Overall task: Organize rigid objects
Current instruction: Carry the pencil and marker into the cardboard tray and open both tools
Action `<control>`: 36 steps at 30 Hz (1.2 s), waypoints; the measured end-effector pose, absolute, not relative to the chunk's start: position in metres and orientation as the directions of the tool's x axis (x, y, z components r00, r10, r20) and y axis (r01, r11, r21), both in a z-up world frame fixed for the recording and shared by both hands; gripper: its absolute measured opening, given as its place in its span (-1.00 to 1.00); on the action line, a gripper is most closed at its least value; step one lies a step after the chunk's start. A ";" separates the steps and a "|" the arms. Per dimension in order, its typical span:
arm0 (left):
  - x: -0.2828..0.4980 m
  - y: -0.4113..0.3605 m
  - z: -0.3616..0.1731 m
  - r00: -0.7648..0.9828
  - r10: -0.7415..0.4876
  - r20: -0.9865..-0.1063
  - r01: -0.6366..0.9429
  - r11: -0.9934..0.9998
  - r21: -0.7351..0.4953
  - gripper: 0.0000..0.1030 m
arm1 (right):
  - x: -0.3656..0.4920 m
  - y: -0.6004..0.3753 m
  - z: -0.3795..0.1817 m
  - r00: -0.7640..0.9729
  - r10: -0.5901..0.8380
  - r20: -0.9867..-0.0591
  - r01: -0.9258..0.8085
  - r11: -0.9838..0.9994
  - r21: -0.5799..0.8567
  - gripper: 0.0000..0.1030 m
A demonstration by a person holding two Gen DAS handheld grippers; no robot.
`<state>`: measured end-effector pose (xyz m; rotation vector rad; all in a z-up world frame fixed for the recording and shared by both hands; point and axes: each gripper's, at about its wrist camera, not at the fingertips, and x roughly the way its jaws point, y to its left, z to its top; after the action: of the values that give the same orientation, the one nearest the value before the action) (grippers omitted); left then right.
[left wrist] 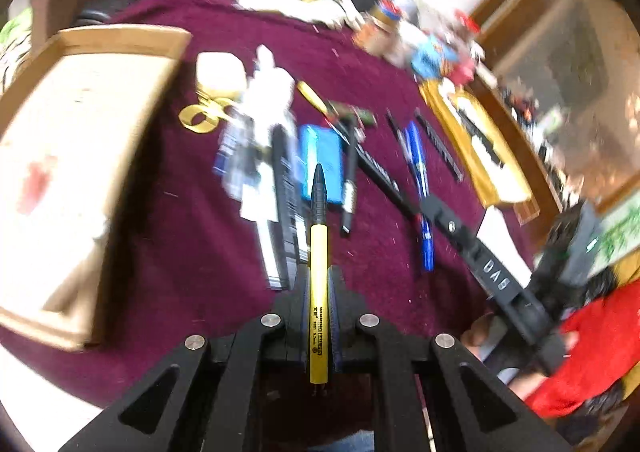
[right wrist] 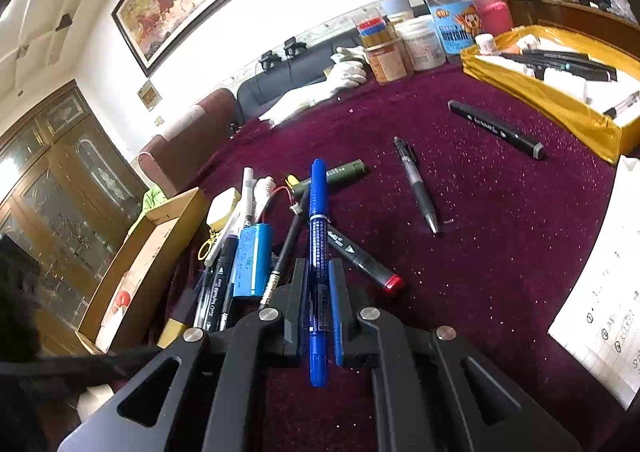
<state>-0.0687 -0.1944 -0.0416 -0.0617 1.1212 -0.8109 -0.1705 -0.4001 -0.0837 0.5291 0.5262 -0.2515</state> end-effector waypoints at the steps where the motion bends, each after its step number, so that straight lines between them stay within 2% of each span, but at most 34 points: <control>1: -0.065 -0.184 -0.036 0.200 -0.611 -0.766 0.532 0.724 -0.439 -0.87 | -0.171 -0.400 -0.083 0.843 -0.094 -0.530 0.353 0.840 0.412 -0.82; 3: -0.057 -0.158 -0.026 0.229 -0.617 -0.753 0.495 0.740 -0.456 -0.87 | -0.170 -0.397 -0.081 0.843 -0.092 -0.531 0.354 0.837 0.417 -0.82; 6: -0.043 -0.112 -0.016 0.288 -0.619 -0.731 0.438 0.764 -0.474 -0.87 | -0.167 -0.387 -0.073 0.877 0.014 -0.481 0.269 0.814 0.514 -0.82; 10: -0.017 -0.063 -0.004 0.391 -0.583 -0.712 0.357 0.809 -0.466 -0.87 | -0.131 -0.335 -0.051 0.866 0.156 -0.475 0.134 0.843 0.521 -0.82; 16: 0.021 -0.016 -0.011 0.477 -0.482 -0.734 0.269 0.876 -0.400 -0.86 | -0.053 -0.264 -0.048 0.775 0.275 -0.570 0.040 0.877 0.478 -0.82; 19: 0.044 -0.010 -0.025 0.497 -0.393 -0.773 0.221 0.919 -0.325 -0.86 | -0.023 -0.242 -0.049 0.755 0.284 -0.592 0.015 0.894 0.447 -0.82; 27: 0.069 -0.016 -0.061 0.486 -0.270 -0.831 0.203 0.960 -0.193 -0.86 | 0.034 -0.206 -0.069 0.707 0.236 -0.667 0.017 0.936 0.350 -0.82; 36: 0.067 -0.025 -0.075 0.481 -0.227 -0.847 0.222 0.966 -0.133 -0.84 | 0.040 -0.193 -0.085 0.678 0.183 -0.712 0.016 0.965 0.263 -0.82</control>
<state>0.0671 -0.0248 -0.0747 -0.0054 1.0331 -0.2740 0.0404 -0.1925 -0.0850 0.2576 0.8232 0.0949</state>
